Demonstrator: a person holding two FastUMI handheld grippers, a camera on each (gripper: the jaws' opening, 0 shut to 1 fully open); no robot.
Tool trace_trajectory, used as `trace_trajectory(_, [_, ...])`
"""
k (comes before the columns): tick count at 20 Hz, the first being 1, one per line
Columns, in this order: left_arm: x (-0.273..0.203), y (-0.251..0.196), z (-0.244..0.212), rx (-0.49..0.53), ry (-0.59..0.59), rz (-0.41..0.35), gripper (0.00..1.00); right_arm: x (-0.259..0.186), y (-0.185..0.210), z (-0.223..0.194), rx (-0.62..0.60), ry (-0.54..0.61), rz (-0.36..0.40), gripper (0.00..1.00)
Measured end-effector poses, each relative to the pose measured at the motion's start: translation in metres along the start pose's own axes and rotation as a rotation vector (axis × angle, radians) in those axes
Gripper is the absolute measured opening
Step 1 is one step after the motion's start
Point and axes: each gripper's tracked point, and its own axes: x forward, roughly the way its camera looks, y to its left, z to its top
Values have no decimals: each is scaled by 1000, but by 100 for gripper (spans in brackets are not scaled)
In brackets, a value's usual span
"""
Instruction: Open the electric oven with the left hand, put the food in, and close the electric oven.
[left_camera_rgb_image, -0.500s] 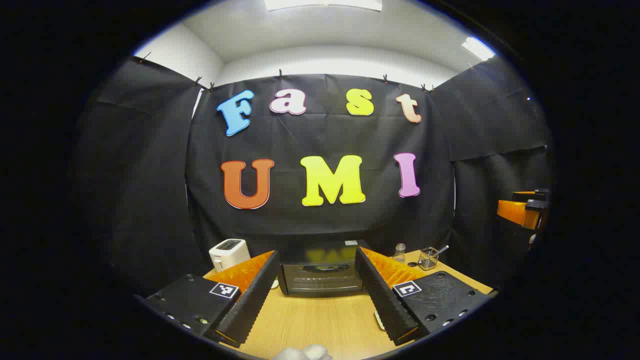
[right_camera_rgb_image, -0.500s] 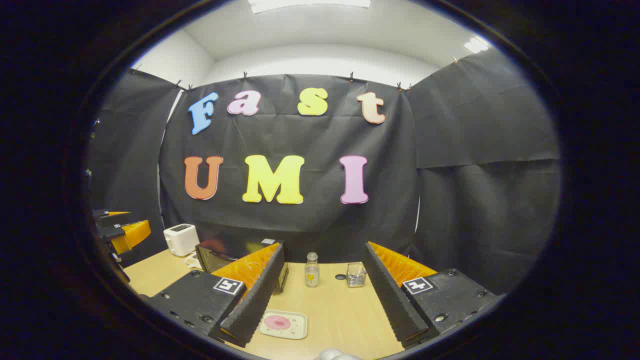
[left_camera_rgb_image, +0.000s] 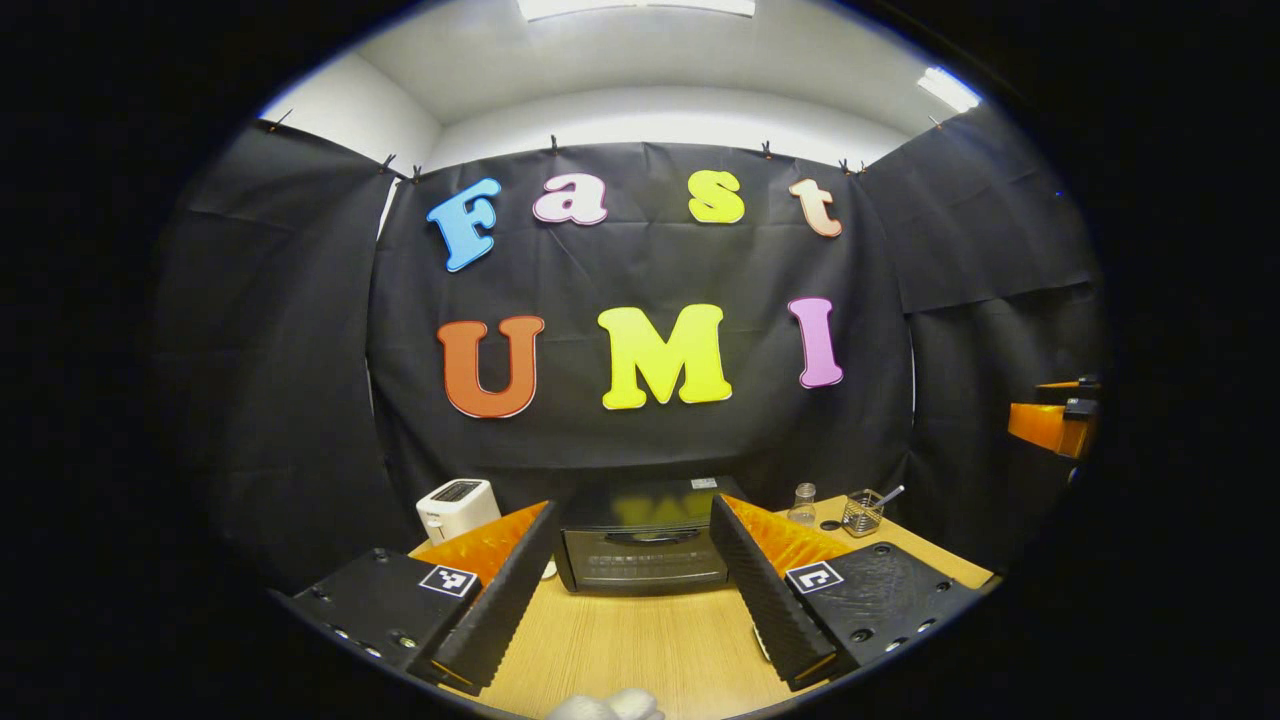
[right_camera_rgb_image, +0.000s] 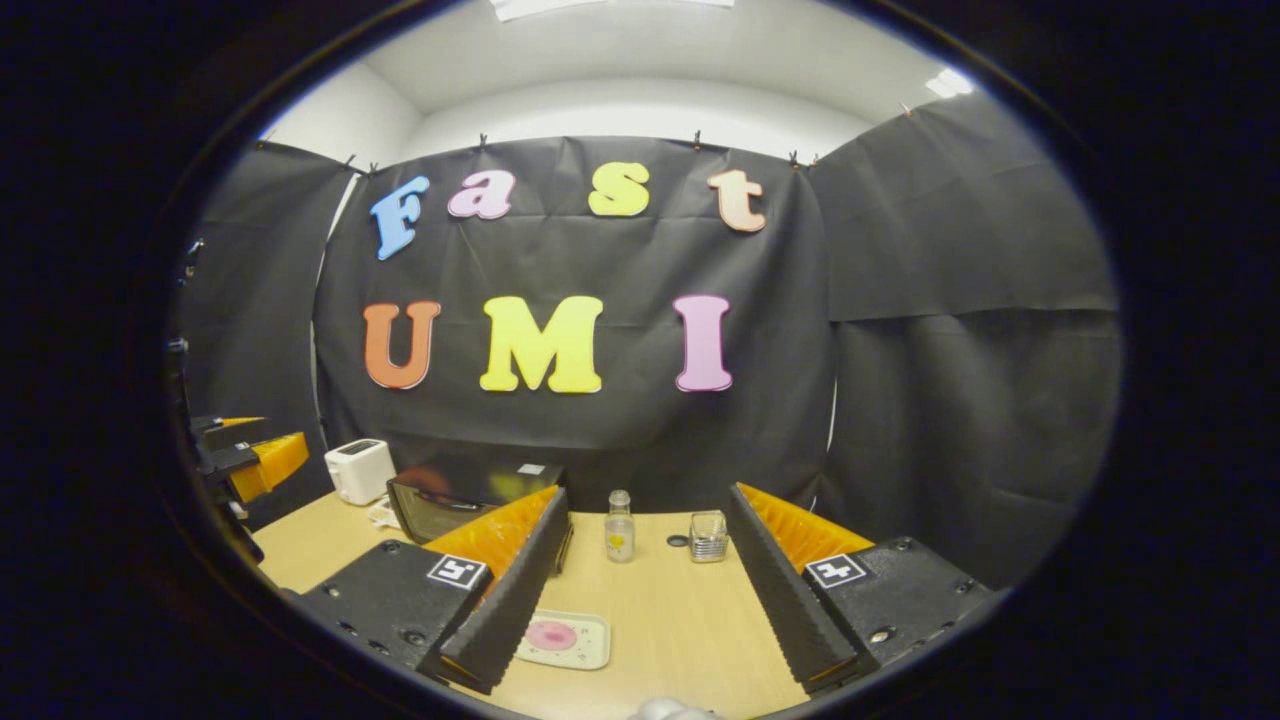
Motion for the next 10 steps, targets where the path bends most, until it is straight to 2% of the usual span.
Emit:
trace_trajectory(2, [5, 0, -1, -9, 2, 1, 96, 0, -2, -2, -3, 6, 0, 97])
trace_trajectory(5, [23, 0, -5, -17, -4, -10, 96, -2, -4, -4, -3, 16, -8, 100])
trace_trajectory(10, [78, -6, -24, -20, 5, -38, 96, -12, -12, -5, -16, 31, -40, 100])
